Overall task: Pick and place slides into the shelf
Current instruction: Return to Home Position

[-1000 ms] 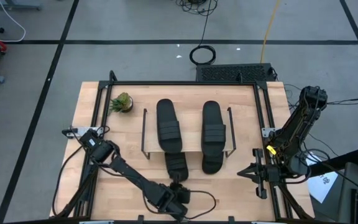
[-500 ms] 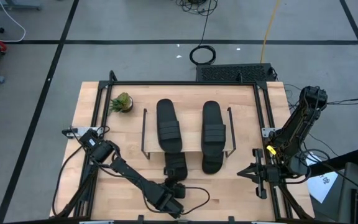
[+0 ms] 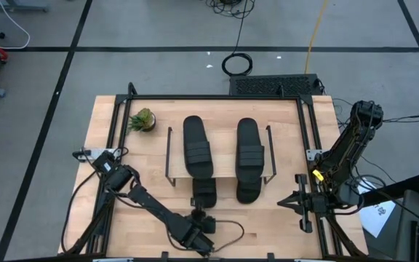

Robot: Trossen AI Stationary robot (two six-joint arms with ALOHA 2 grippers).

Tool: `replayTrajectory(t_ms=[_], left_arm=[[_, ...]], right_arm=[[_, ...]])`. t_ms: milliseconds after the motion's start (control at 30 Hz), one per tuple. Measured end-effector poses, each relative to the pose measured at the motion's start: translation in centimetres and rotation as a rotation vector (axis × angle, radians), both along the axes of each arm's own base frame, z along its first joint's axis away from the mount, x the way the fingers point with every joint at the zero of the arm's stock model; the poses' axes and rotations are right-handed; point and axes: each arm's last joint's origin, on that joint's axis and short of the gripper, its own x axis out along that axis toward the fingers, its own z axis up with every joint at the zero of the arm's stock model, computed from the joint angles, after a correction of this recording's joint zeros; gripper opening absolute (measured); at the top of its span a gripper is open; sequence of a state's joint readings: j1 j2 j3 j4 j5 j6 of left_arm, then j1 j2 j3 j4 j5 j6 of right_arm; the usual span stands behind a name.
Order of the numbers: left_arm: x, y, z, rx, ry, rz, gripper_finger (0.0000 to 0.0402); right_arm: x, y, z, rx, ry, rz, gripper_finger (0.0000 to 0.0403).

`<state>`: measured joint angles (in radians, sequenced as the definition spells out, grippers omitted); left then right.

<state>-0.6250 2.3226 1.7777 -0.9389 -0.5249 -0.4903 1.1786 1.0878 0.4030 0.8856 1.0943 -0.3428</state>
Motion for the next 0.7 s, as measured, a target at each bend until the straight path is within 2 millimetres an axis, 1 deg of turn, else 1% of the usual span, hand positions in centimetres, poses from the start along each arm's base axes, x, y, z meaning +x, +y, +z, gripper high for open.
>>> replayTrajectory(t_ms=[100, 200, 300, 367, 400, 467, 533, 633, 700], left_arm=[[0.1, -1.7, 1.2, -0.072, -0.01, -0.08, 0.0], [-0.3, -4.3, 3.4, -0.09, -0.049, -0.211, 0.0], [-1.2, -7.0, 7.0, -0.042, -0.127, -0.375, 0.0], [-1.7, -8.1, 10.0, -0.007, -0.205, -0.463, 0.0], [-1.9, -8.3, 11.6, 0.015, -0.237, -0.5, 0.0], [-1.9, -7.8, 14.5, 0.054, -0.296, -0.554, 0.0], [-1.7, -6.7, 16.7, 0.094, -0.336, -0.584, 0.0], [-1.0, -4.2, 20.1, 0.119, -0.408, -0.611, 0.0], [-0.5, -2.0, 22.4, 0.125, -0.473, -0.607, 0.0]], right_arm=[[0.0, 0.1, -0.1, 0.01, 0.004, 0.022, 0.0], [-0.1, 0.3, 0.1, 0.022, -0.015, 0.121, 0.0], [0.3, 0.5, 0.8, 0.048, -0.048, 0.213, 0.0], [1.0, 0.5, 1.5, 0.061, -0.067, 0.22, 0.0], [1.5, 0.4, 1.9, 0.057, -0.078, 0.216, 0.0], [2.6, 0.2, 2.7, 0.026, -0.09, 0.228, 0.0], [3.6, -0.1, 3.6, -0.011, -0.094, 0.284, 0.0], [5.2, -1.0, 5.5, -0.047, -0.086, 0.387, 0.0], [6.2, -2.0, 6.8, -0.042, -0.063, 0.376, 0.0]])
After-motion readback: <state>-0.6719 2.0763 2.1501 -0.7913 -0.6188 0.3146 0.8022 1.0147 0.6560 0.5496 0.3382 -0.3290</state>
